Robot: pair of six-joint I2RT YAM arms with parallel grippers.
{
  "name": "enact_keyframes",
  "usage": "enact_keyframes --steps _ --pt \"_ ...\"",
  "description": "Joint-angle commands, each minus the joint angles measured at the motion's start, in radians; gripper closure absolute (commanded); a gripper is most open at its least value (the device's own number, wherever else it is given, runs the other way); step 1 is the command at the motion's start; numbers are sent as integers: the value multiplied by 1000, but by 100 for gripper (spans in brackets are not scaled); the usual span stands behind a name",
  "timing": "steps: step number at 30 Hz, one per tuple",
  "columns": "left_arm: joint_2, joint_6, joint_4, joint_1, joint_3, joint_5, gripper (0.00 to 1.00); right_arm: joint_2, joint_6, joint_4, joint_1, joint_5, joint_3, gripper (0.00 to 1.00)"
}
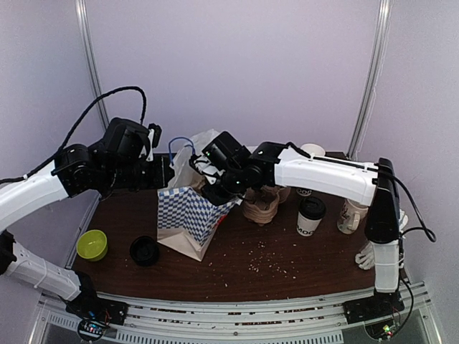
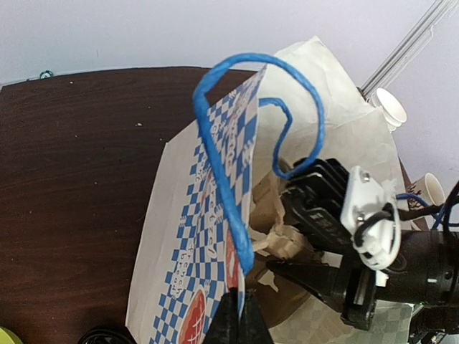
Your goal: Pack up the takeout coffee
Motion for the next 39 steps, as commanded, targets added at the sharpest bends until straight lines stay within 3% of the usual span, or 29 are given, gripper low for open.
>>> enact_keyframes --steps 1,9,29,39 --pt "15 -20 24 18 -20 -21 100 -137 12 107 -3 -28 -99 67" --pt "30 -24 25 40 -26 -15 100 -231 24 185 -3 -25 -244 67" --pt "74 -20 26 58 -27 0 100 -374 77 341 -32 44 -380 67" --pt "71 -11 41 58 -4 28 100 -264 32 200 -37 -39 -264 67"
